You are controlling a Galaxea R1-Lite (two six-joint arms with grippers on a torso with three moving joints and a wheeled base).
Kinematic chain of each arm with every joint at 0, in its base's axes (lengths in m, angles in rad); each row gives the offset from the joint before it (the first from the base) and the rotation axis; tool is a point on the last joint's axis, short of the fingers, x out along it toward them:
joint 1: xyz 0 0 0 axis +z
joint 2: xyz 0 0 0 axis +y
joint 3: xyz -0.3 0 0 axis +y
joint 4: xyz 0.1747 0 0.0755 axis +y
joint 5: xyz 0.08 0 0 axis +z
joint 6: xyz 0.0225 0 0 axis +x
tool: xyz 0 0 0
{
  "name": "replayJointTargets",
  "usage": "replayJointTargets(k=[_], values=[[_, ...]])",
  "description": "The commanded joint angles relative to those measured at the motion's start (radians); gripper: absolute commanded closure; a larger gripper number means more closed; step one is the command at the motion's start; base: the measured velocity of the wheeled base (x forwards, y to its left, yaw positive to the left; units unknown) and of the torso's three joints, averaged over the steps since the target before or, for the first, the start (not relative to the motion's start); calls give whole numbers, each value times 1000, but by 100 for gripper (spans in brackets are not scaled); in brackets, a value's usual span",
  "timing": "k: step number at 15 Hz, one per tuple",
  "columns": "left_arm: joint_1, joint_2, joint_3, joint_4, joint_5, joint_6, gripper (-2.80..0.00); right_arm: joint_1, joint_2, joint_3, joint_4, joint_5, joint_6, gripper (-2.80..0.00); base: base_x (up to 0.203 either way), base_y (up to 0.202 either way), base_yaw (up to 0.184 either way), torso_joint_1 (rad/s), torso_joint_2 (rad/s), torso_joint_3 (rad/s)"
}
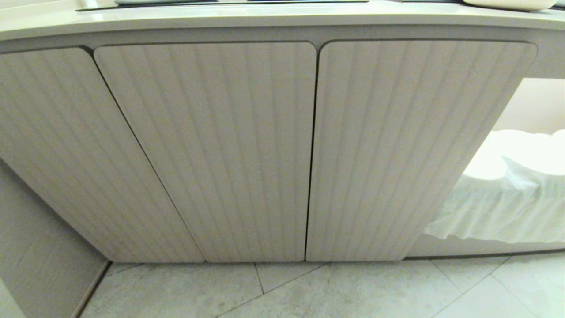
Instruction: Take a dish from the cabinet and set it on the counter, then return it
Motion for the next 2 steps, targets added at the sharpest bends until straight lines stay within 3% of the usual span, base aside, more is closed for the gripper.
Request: replayJointTargets(k=[1, 2], values=[[0, 0, 0, 0, 1, -1, 0, 0, 1, 0, -1, 0, 26, 0, 0, 0, 0, 0, 0, 0], [0, 0, 0, 0, 1, -1, 0, 0, 1, -1, -2, -1, 50, 0, 0, 0, 0, 0, 0, 0]])
